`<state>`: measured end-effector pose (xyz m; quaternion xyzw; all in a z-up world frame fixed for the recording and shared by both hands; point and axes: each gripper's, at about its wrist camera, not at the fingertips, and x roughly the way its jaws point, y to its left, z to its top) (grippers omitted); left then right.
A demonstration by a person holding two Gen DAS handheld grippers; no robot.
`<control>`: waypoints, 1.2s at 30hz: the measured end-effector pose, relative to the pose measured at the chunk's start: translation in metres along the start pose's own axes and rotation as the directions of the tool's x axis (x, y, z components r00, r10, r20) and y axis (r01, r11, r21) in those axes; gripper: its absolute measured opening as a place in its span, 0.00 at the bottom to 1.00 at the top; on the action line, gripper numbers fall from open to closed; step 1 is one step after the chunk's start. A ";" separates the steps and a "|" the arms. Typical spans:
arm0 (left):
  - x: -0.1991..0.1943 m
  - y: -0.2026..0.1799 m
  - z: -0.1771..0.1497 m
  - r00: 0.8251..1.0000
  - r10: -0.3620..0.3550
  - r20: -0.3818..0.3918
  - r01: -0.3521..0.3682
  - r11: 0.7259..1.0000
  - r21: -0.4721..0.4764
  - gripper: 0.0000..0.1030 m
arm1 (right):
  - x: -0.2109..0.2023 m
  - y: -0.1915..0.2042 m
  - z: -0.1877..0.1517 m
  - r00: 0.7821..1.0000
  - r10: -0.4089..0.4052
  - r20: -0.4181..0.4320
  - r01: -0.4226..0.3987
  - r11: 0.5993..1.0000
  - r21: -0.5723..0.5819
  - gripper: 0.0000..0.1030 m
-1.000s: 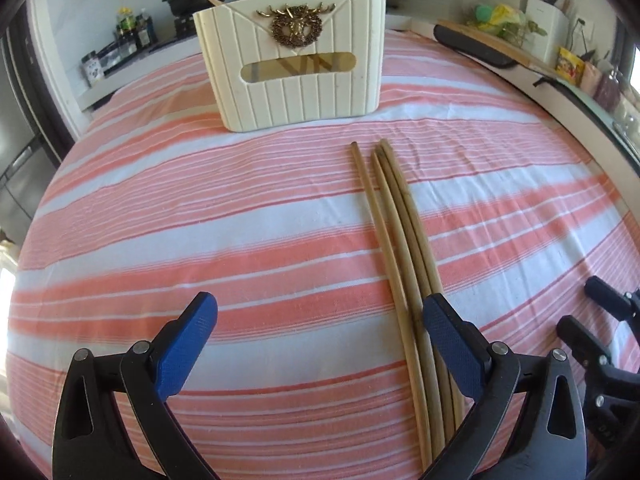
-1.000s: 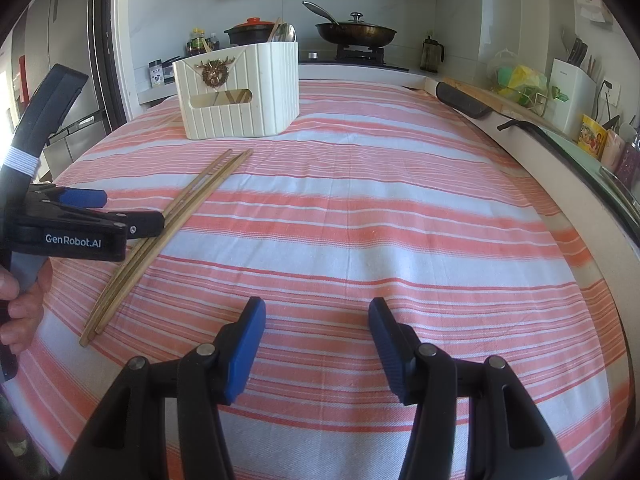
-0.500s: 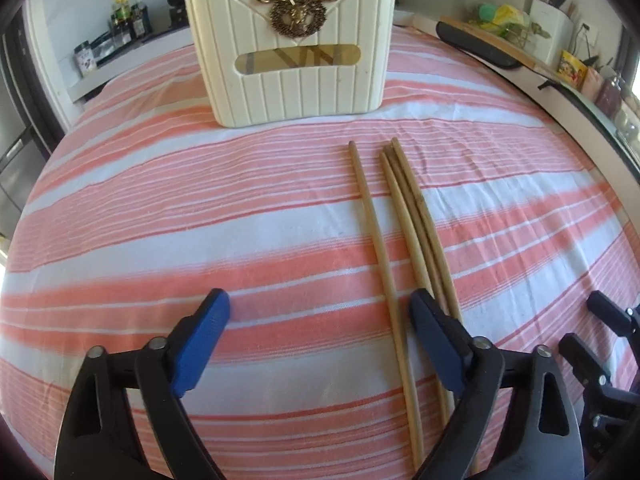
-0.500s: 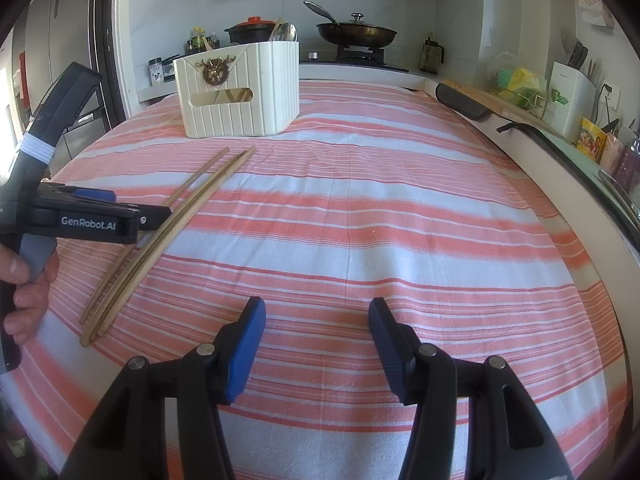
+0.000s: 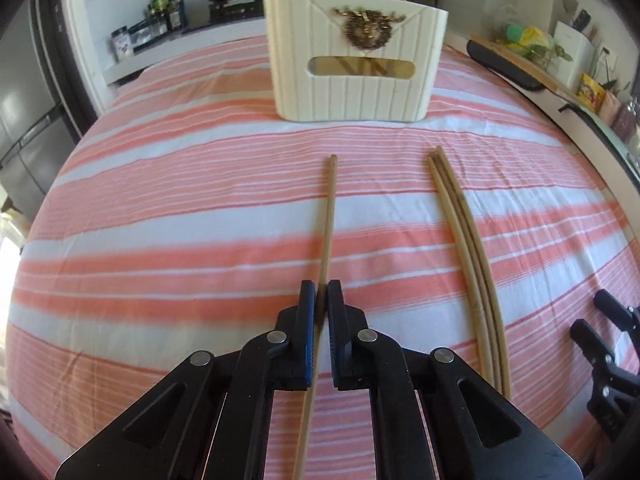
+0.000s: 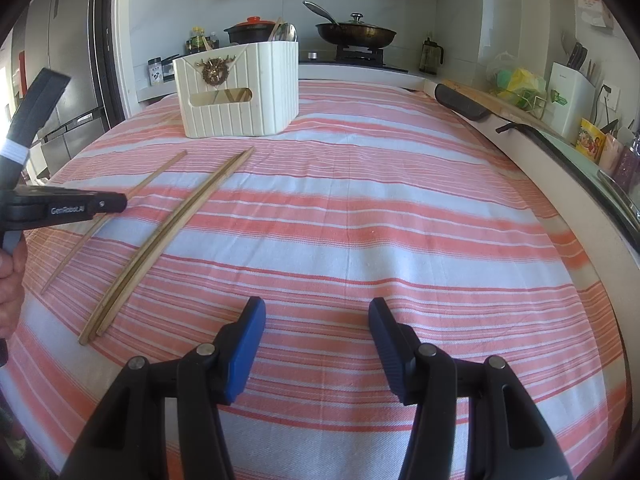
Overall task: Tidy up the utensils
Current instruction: 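Close the left tool on a single chopstick and pull it aside, then close the right tool on a chopstick while the left tool holds its chopstick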
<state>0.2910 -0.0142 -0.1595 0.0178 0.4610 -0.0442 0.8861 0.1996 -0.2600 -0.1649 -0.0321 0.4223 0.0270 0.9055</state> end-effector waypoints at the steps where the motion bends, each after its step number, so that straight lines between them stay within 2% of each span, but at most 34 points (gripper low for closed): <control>1: -0.003 0.007 -0.003 1.000 0.003 -0.001 -0.003 1.000 -0.011 0.05 | 0.000 0.000 0.000 1.000 -0.001 0.000 0.001 1.000 -0.001 0.53; 7: -0.011 0.035 -0.018 1.000 0.005 -0.003 -0.006 0.999 -0.044 0.07 | 0.000 0.002 0.000 1.000 -0.013 -0.002 0.013 1.000 -0.008 0.53; 9: -0.011 0.039 -0.021 1.000 -0.008 0.011 0.008 0.999 -0.039 0.11 | 0.000 0.002 0.001 1.000 -0.010 -0.004 0.010 1.000 -0.005 0.53; 10: -0.011 0.040 -0.022 1.000 -0.011 0.014 0.012 0.999 -0.035 0.21 | 0.000 0.000 0.001 1.000 -0.005 -0.006 0.005 1.000 0.000 0.53; 11: -0.013 0.041 -0.023 1.000 -0.020 0.018 0.020 0.999 -0.032 0.36 | 0.000 -0.001 0.001 1.000 0.002 -0.008 -0.002 1.000 0.005 0.53; 12: -0.014 0.042 -0.025 0.999 -0.027 0.021 0.028 0.999 -0.029 0.45 | 0.000 -0.001 0.001 1.000 0.009 -0.011 -0.008 1.000 0.010 0.54; 13: -0.015 0.042 -0.025 0.999 -0.022 0.026 0.022 0.999 -0.025 0.61 | 0.001 -0.002 0.002 1.000 0.015 -0.018 -0.015 1.000 0.013 0.54; 14: -0.016 0.042 -0.027 0.999 -0.007 0.031 0.008 1.000 -0.018 0.67 | 0.001 -0.002 0.004 0.999 0.019 -0.032 -0.018 1.000 0.015 0.54; 17: -0.015 0.042 -0.033 0.999 0.008 0.044 -0.008 1.000 0.016 0.71 | -0.002 -0.008 0.014 0.995 0.066 -0.075 -0.059 0.993 0.099 0.54; 20: -0.015 0.048 -0.033 0.999 -0.006 0.044 0.006 1.000 -0.011 0.76 | -0.003 -0.007 0.029 0.987 0.143 -0.078 -0.126 0.973 0.194 0.54; 26: -0.013 0.046 -0.034 0.999 0.015 0.032 -0.015 1.000 -0.007 0.85 | 0.024 0.036 0.061 0.961 0.237 -0.140 -0.206 0.958 0.201 0.54; 30: -0.012 0.048 -0.034 1.000 0.005 0.030 -0.005 1.000 -0.018 0.87 | 0.052 0.066 0.069 0.961 0.191 -0.201 -0.160 0.974 0.163 0.49; 32: -0.012 0.047 -0.035 1.000 0.011 0.030 -0.010 1.000 -0.016 0.87 | 0.055 0.077 0.071 0.973 0.127 -0.190 -0.110 0.989 0.096 0.48; 34: -0.013 0.048 -0.035 0.999 0.012 0.030 -0.012 1.000 -0.019 0.88 | 0.055 0.077 0.073 0.980 0.079 -0.180 -0.066 0.995 0.081 0.47; 36: -0.013 0.048 -0.036 0.999 0.012 0.030 -0.012 1.000 -0.023 0.89 | 0.056 0.071 0.073 0.980 0.080 -0.181 -0.063 0.993 0.098 0.47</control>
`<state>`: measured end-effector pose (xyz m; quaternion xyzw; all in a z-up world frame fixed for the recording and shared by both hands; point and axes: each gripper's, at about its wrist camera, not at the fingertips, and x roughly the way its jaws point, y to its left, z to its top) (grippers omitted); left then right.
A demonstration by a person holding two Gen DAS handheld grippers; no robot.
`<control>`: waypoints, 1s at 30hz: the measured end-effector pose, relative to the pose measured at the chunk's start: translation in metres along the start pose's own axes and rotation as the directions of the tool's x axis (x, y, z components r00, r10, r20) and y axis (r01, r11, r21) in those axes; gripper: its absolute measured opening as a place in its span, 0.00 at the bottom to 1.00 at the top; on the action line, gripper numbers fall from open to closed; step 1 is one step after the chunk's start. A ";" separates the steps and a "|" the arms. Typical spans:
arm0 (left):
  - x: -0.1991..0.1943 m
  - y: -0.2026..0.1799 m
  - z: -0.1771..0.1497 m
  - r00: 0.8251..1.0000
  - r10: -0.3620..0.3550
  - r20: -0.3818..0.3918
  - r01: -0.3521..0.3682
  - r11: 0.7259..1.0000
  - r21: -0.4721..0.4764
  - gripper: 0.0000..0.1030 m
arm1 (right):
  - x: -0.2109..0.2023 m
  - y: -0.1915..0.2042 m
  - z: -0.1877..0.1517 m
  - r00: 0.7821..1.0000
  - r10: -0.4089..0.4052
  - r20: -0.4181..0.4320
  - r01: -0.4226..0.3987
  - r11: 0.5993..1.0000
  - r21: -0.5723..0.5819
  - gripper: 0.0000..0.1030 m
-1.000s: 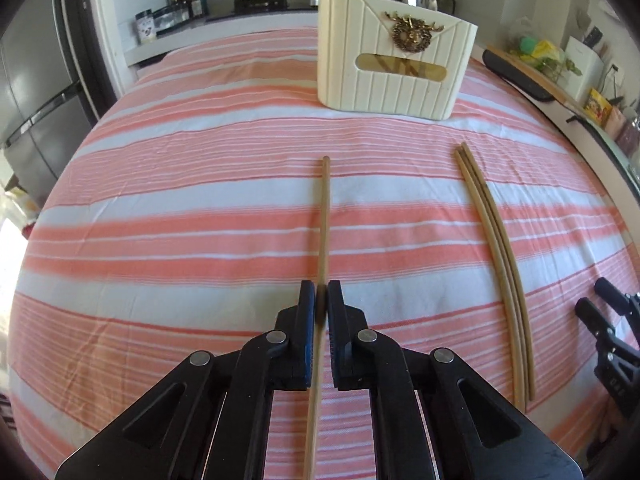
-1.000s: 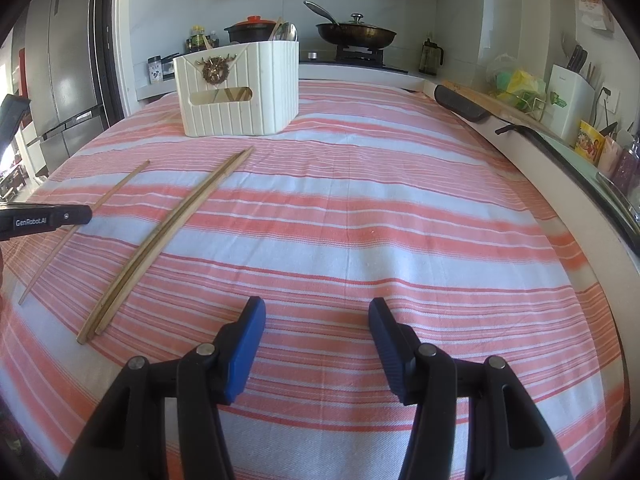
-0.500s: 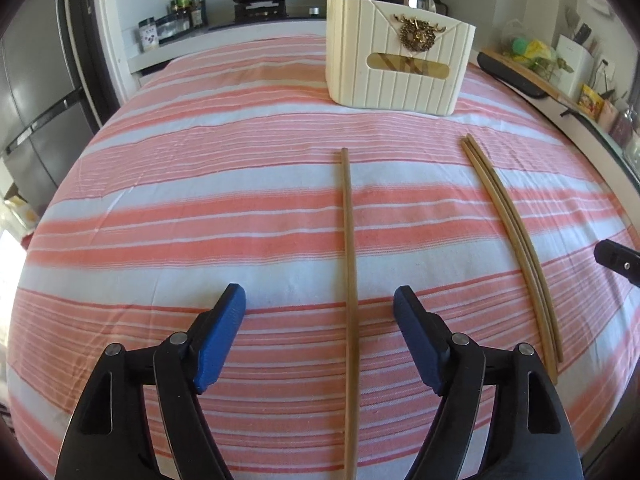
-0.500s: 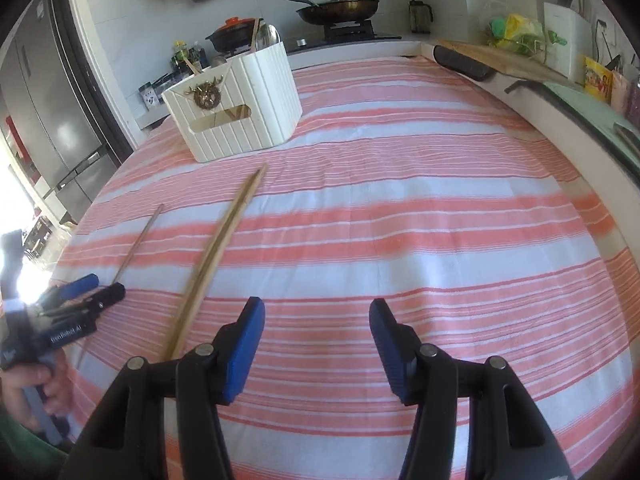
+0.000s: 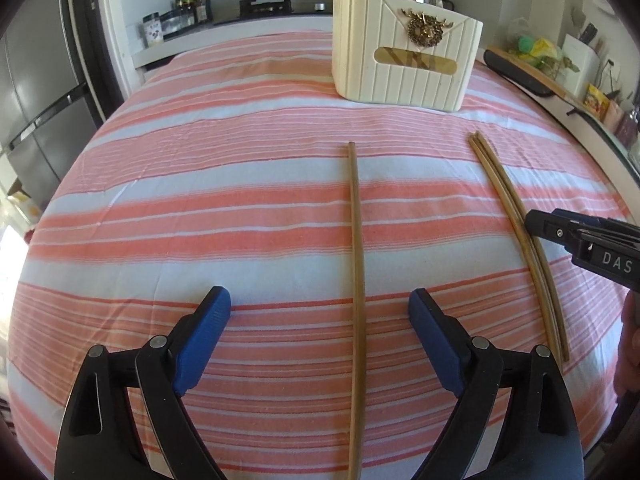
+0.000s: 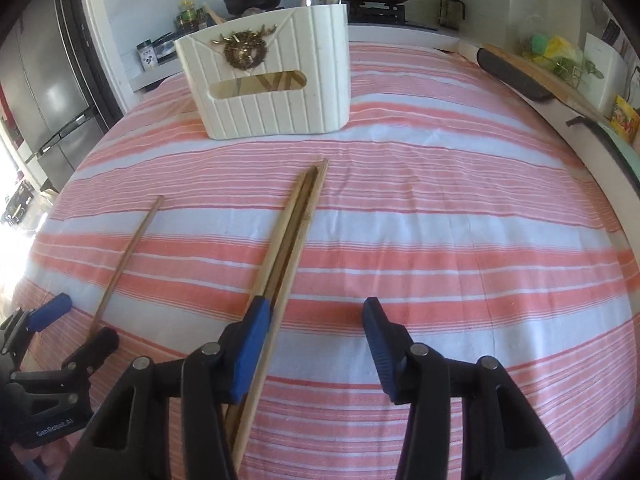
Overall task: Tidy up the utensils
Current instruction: 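Close the right tool on a chopstick while the left tool holds its chopstick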
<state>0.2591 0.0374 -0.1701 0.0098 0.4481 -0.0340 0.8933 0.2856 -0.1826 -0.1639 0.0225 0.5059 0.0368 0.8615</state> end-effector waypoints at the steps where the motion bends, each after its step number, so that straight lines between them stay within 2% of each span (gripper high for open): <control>1: 0.000 0.000 0.000 1.000 0.002 -0.001 -0.002 1.000 0.001 0.89 | 0.000 0.000 -0.001 1.000 -0.004 0.001 0.004 1.000 -0.018 0.47; 5: 0.001 -0.001 0.000 1.000 0.004 -0.003 -0.004 1.000 0.004 0.90 | 0.000 0.010 -0.002 0.999 -0.046 -0.021 0.043 0.993 -0.106 0.48; 7: 0.001 -0.001 0.000 1.000 0.001 -0.002 -0.001 1.000 0.002 0.90 | -0.002 0.021 -0.006 0.998 -0.070 0.008 0.070 0.980 -0.184 0.42; 8: 0.000 0.000 0.000 1.000 -0.002 -0.002 0.002 1.000 -0.001 0.90 | -0.003 0.024 -0.007 0.998 -0.068 0.017 0.070 0.975 -0.212 0.32; 9: 0.000 0.001 0.000 1.000 -0.003 -0.001 0.003 1.000 -0.004 0.89 | -0.005 0.026 -0.009 0.996 -0.083 0.026 0.087 0.970 -0.228 0.15; 10: -0.001 0.002 0.000 1.000 0.002 0.000 -0.002 1.000 -0.007 0.88 | -0.006 0.026 -0.011 0.993 -0.116 0.032 0.121 0.964 -0.239 0.08; 12: -0.005 0.003 -0.003 1.000 0.014 0.002 -0.014 1.000 -0.002 0.79 | -0.011 0.020 -0.015 0.991 -0.126 0.040 0.132 0.965 -0.225 0.06; 15: -0.012 0.002 -0.007 1.000 0.012 0.005 -0.012 1.000 0.006 0.51 | -0.021 0.004 -0.025 0.991 -0.128 0.033 0.133 0.970 -0.205 0.06; 17: -0.015 0.002 -0.007 1.000 0.009 0.003 -0.009 1.000 -0.002 0.11 | -0.028 -0.008 -0.031 0.988 -0.153 0.033 0.156 0.969 -0.189 0.06; 18: -0.015 0.001 -0.008 1.000 0.010 0.001 -0.010 1.000 -0.006 0.06 | -0.031 -0.015 -0.035 0.986 -0.162 0.027 0.164 0.972 -0.171 0.06; 21: -0.017 0.000 -0.011 1.000 0.019 -0.002 -0.019 0.999 -0.029 0.05 | -0.038 -0.034 -0.044 0.983 -0.183 0.010 0.182 0.977 -0.112 0.06; 25: -0.026 -0.003 -0.021 1.000 -0.012 -0.025 0.010 0.997 -0.078 0.05 | -0.048 -0.047 -0.056 0.988 -0.152 -0.011 0.152 0.987 -0.052 0.06; 30: -0.035 -0.008 -0.029 0.998 -0.047 -0.037 0.043 0.995 -0.091 0.08 | -0.053 -0.044 -0.063 0.992 -0.125 -0.022 0.123 0.989 -0.082 0.08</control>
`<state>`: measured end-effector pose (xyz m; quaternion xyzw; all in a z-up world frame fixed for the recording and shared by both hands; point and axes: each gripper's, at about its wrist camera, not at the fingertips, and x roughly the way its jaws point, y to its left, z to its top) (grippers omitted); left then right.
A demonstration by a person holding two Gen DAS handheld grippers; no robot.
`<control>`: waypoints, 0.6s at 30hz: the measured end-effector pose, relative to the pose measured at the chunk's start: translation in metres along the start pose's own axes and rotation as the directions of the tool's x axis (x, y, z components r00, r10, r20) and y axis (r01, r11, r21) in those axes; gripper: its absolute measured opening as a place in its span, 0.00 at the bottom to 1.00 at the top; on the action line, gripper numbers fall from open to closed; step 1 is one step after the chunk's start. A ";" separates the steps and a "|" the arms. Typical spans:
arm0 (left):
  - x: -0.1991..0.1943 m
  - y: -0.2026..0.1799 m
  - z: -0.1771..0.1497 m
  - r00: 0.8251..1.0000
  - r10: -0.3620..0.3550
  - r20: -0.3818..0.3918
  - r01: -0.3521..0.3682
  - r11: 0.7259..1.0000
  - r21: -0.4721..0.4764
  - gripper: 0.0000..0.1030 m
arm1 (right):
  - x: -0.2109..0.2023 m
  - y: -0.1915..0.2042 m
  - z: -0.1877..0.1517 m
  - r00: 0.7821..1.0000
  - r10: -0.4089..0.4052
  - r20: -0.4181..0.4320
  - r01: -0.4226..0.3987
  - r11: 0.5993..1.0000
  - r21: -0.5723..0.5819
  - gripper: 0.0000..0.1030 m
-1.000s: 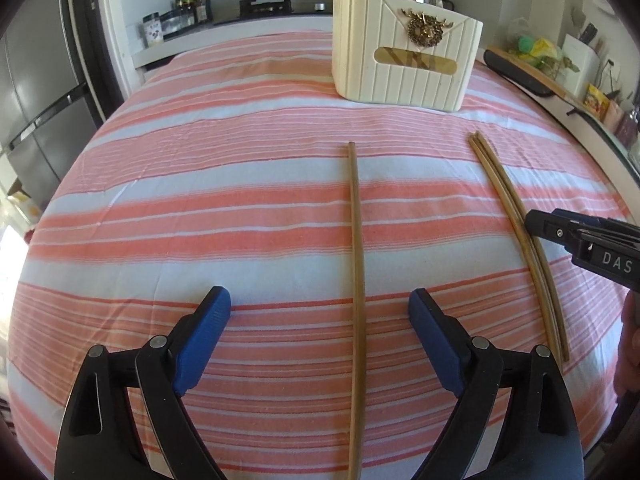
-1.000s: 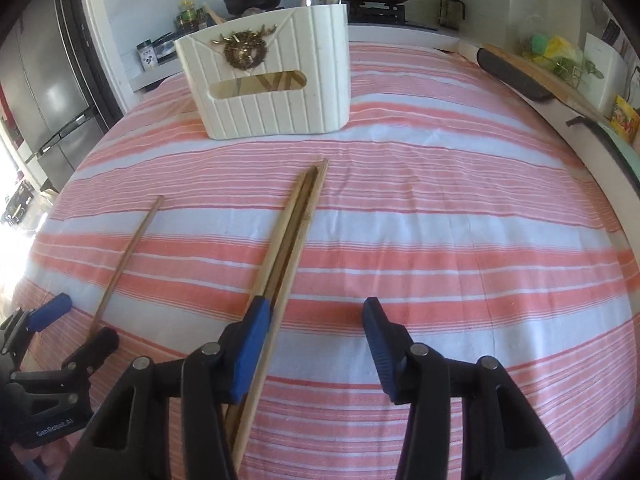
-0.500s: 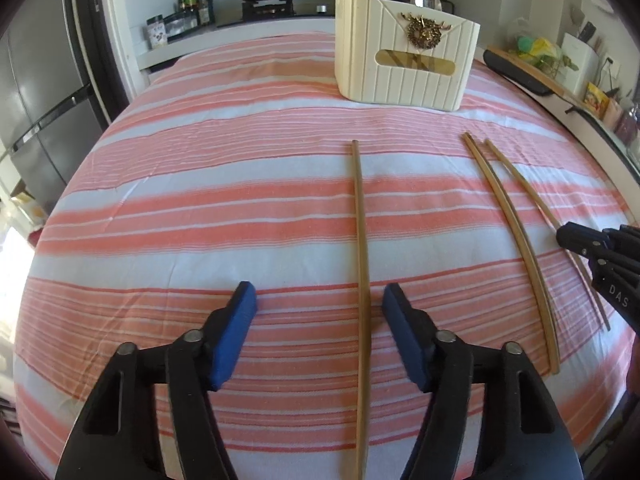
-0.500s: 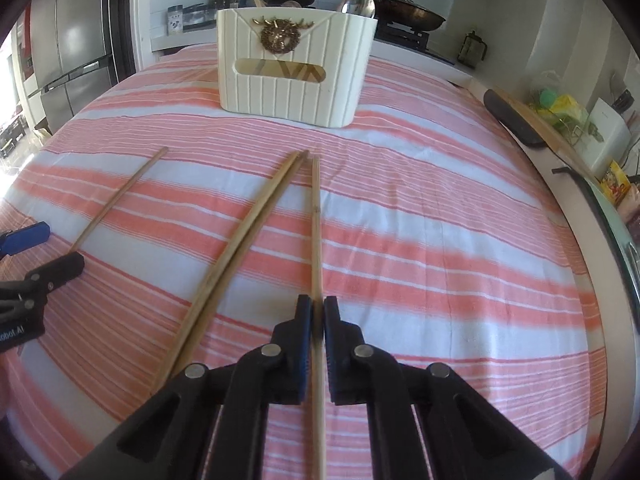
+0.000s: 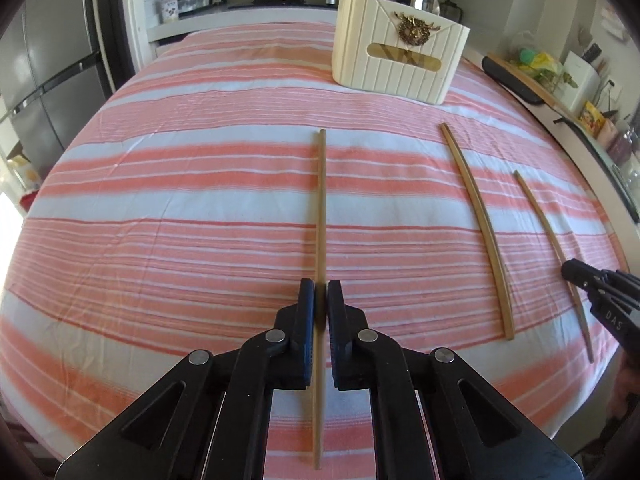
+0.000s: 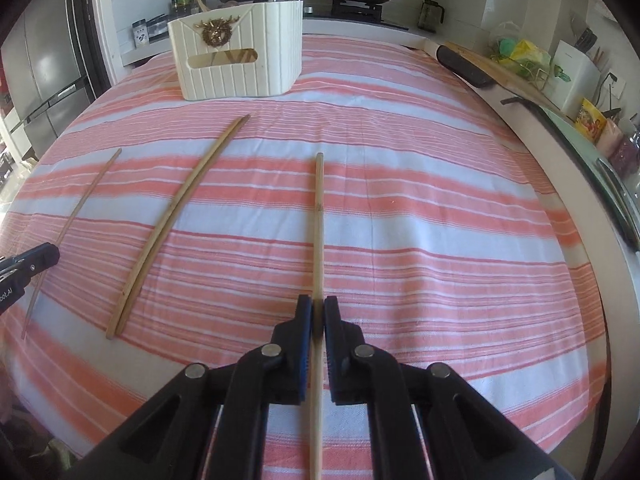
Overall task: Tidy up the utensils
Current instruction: 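Close the right tool on a chopstick while the left tool holds its chopstick, then lift both held chopsticks and carry them over the cream caddy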
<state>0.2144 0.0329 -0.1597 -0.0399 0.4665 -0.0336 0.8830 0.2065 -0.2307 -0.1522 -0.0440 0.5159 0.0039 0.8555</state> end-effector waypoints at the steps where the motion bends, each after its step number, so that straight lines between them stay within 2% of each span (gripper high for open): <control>1: 0.000 0.001 0.000 1.000 -0.017 -0.006 0.017 1.000 0.001 0.15 | 0.000 0.000 0.001 1.000 0.012 0.001 -0.012 1.000 -0.006 0.10; 2: 0.000 0.002 0.002 0.999 -0.043 -0.017 0.043 0.999 0.001 0.26 | 0.001 0.000 0.002 1.000 0.030 -0.003 -0.030 1.000 -0.008 0.10; 3: 0.000 0.003 0.005 0.997 -0.066 -0.027 0.066 0.998 0.000 0.31 | 0.001 -0.003 0.002 0.999 0.049 -0.007 -0.049 0.999 -0.007 0.15; 4: -0.002 0.006 0.008 0.996 -0.082 -0.031 0.082 0.997 -0.002 0.40 | 0.001 -0.006 0.003 0.998 0.069 -0.009 -0.069 0.998 -0.004 0.20; 5: -0.005 0.009 0.012 0.995 -0.100 -0.031 0.100 0.995 -0.001 0.48 | 0.000 -0.009 0.005 0.996 0.083 -0.009 -0.083 0.997 0.000 0.30; 7: -0.010 0.017 0.022 0.990 -0.139 -0.034 0.139 0.990 0.006 0.56 | -0.004 -0.018 0.012 0.993 0.117 -0.007 -0.117 0.993 0.013 0.33; 9: -0.012 0.025 0.034 0.987 -0.154 -0.039 0.155 0.988 0.024 0.57 | -0.008 -0.029 0.021 0.987 0.158 -0.015 -0.157 0.987 0.036 0.33; 13: 0.000 0.029 0.057 0.981 -0.170 -0.097 0.178 0.980 0.089 0.57 | -0.010 -0.045 0.046 0.972 0.228 -0.053 -0.224 0.972 0.069 0.33; 15: 0.013 0.026 0.067 0.983 -0.142 -0.120 0.157 0.980 0.126 0.57 | -0.005 -0.041 0.059 0.966 0.240 -0.100 -0.238 0.971 0.034 0.33; 18: 0.034 0.018 0.077 0.984 -0.088 -0.153 0.116 0.976 0.183 0.57 | 0.010 -0.024 0.073 0.968 0.207 -0.139 -0.215 0.976 -0.042 0.33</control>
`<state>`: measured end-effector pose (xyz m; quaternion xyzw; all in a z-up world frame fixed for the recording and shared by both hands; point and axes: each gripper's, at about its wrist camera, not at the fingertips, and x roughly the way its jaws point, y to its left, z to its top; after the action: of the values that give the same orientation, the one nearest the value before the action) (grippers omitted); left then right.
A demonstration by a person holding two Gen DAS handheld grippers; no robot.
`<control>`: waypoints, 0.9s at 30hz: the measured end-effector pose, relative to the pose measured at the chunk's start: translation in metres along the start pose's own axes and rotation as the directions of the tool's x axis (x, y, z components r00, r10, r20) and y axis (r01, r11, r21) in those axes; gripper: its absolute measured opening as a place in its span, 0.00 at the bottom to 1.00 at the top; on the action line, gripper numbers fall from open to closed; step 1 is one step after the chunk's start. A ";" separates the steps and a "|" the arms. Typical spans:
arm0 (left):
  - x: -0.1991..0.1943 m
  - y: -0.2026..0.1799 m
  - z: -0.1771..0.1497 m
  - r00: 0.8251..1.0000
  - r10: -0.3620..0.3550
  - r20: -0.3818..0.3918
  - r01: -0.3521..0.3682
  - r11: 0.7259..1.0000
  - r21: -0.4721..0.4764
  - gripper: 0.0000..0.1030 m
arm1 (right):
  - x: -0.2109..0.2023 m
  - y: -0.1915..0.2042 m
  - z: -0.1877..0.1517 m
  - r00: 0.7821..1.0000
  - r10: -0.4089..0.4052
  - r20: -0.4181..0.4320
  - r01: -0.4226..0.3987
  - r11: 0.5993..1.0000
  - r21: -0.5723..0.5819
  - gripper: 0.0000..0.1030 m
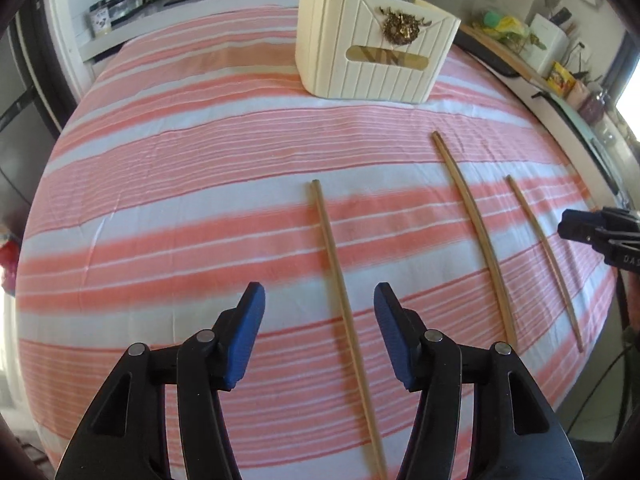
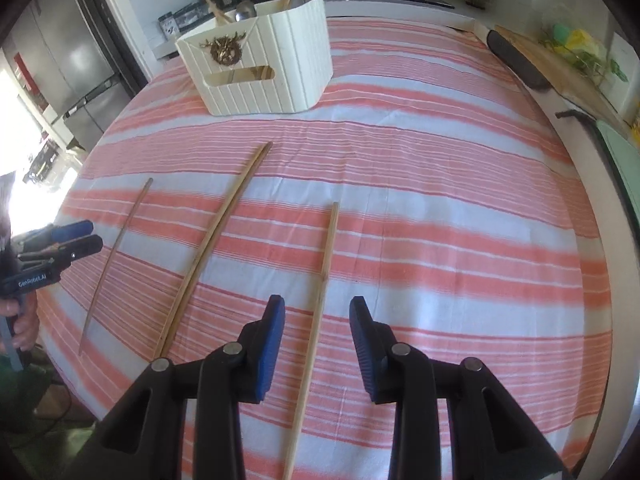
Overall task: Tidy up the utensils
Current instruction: 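Lift both held chopsticks and carry them over the cream caddy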
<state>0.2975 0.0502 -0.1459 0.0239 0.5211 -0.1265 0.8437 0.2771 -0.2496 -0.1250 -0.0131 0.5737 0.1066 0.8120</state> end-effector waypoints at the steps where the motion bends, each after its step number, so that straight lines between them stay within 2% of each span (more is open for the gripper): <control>1: 0.007 -0.002 0.004 1.000 0.014 -0.017 -0.014 1.000 0.017 0.57 | 0.008 0.005 0.006 1.000 -0.012 -0.013 0.012 1.000 -0.019 0.33; 4: 0.028 -0.007 0.018 0.996 0.077 -0.054 -0.073 0.995 0.064 0.57 | 0.035 0.012 0.019 0.997 -0.057 -0.055 0.054 0.997 -0.054 0.33; 6: 0.034 -0.007 0.028 0.995 0.090 -0.052 -0.087 0.994 0.064 0.58 | 0.050 0.015 0.028 0.993 -0.095 -0.072 0.090 0.993 -0.073 0.33; 7: 0.036 -0.006 0.032 0.994 0.090 -0.056 -0.088 0.995 0.053 0.51 | 0.054 0.016 0.032 0.994 -0.095 -0.060 0.091 0.994 -0.069 0.34; 8: 0.038 -0.006 0.037 0.995 0.090 -0.052 -0.088 0.995 0.042 0.38 | 0.056 0.016 0.037 0.994 -0.097 -0.043 0.094 0.994 -0.065 0.31; 9: 0.039 -0.007 0.041 0.995 0.092 -0.045 -0.091 0.995 0.037 0.28 | 0.059 0.016 0.042 0.995 -0.094 -0.039 0.092 0.994 -0.059 0.24; 10: 0.040 -0.008 0.044 0.995 0.090 -0.041 -0.088 0.995 0.037 0.10 | 0.060 0.014 0.047 0.995 -0.095 -0.028 0.094 0.995 -0.045 0.18; 11: 0.041 -0.009 0.046 0.996 0.082 -0.035 -0.080 0.996 0.036 0.07 | 0.061 0.012 0.051 0.995 -0.097 -0.025 0.096 0.995 -0.032 0.08; 15: 0.033 -0.008 0.044 0.997 0.072 0.003 -0.072 0.997 0.008 0.04 | 0.058 0.004 0.062 0.998 -0.067 -0.005 0.067 0.998 0.017 0.07; 18: -0.001 -0.005 0.043 0.995 0.050 0.086 -0.047 0.998 -0.037 0.04 | 0.024 -0.002 0.065 0.997 -0.013 0.075 0.009 0.999 0.054 0.07; 20: -0.033 -0.003 0.044 0.987 0.024 0.157 -0.014 0.998 -0.065 0.04 | -0.007 -0.002 0.065 0.990 0.018 0.142 -0.027 0.998 0.059 0.07; 22: -0.067 -0.004 0.045 0.973 0.003 0.230 0.014 0.997 -0.070 0.04 | -0.039 0.000 0.064 0.978 0.047 0.204 -0.058 0.997 0.049 0.07; 27: -0.142 -0.010 0.043 0.921 -0.043 0.388 0.064 0.997 -0.042 0.04 | -0.116 0.014 0.058 0.933 0.091 0.350 -0.093 0.996 -0.010 0.07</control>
<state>0.2722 0.0603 0.0006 -0.0384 0.3483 -0.1377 0.9264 0.2912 -0.2463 0.0049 0.0354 0.4207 0.1432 0.8951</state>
